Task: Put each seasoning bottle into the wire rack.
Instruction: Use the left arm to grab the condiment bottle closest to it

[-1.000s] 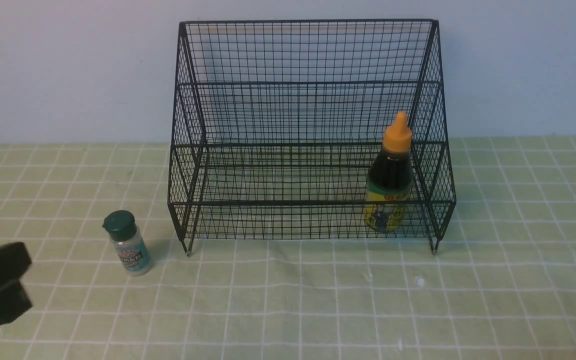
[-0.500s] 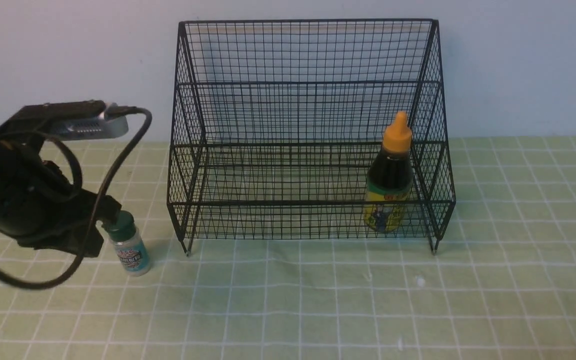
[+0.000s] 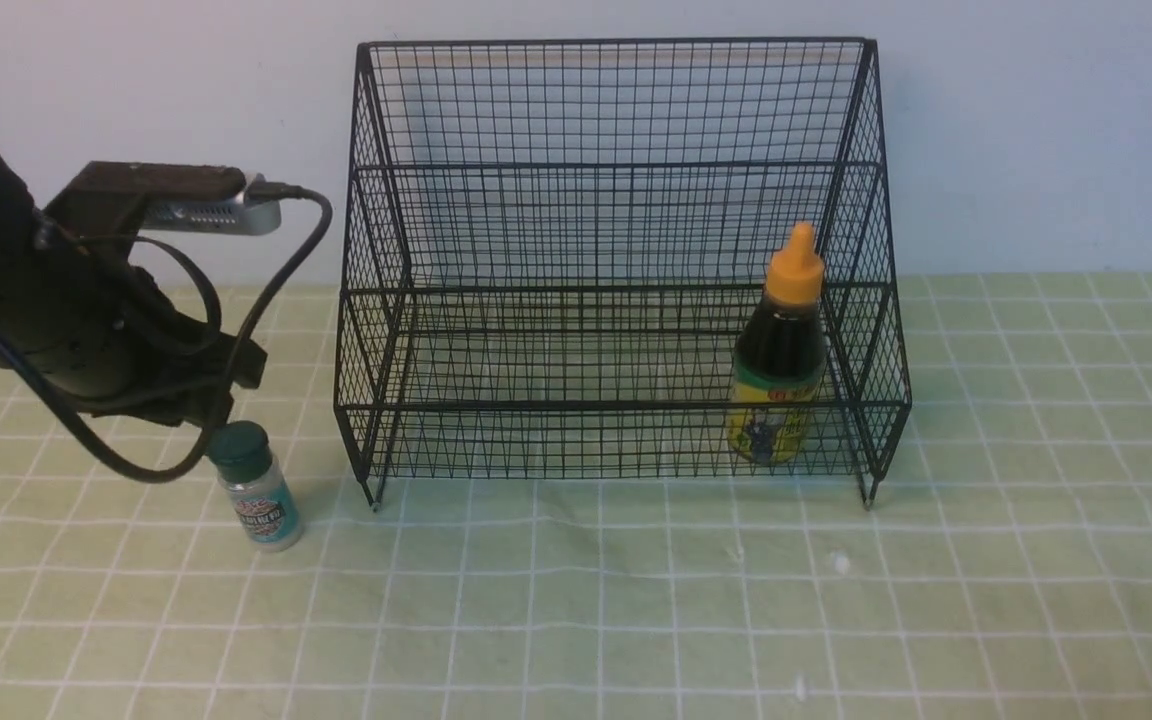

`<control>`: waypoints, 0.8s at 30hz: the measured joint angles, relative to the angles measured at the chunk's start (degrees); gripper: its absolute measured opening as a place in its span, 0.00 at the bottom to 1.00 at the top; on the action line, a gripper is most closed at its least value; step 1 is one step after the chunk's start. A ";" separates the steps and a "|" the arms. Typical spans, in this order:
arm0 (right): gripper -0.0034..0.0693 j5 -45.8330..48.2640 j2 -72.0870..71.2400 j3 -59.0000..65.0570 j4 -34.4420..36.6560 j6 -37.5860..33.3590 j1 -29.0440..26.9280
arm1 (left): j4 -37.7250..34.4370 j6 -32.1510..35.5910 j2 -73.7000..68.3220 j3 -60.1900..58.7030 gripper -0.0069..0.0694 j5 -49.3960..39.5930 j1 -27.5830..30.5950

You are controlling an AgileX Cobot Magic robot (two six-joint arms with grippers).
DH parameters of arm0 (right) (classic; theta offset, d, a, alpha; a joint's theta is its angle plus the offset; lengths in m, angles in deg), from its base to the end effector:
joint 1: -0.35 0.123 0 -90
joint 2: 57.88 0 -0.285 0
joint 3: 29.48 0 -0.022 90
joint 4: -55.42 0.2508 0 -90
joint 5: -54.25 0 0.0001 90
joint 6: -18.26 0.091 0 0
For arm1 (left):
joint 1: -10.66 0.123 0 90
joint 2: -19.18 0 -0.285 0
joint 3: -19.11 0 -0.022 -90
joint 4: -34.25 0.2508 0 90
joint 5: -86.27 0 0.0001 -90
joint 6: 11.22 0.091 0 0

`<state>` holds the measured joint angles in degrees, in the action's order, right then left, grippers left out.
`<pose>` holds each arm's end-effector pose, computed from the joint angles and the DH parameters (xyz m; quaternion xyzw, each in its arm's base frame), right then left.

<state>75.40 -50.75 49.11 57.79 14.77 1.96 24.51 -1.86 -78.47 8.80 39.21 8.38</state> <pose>0.0527 0.0028 0.1726 -0.0247 0.8027 0.0077 0.5958 0.3212 -0.0241 0.2674 0.0558 0.9722 -0.0597 0.2196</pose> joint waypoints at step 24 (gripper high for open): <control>0.03 0.06 0.00 0.00 0.00 0.89 0.00 | 1.28 5.89 -10.00 0.58 0.54 0.21 0.00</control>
<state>75.47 -50.75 49.11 57.79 15.67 1.96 25.79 4.03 -88.48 9.38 39.42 8.38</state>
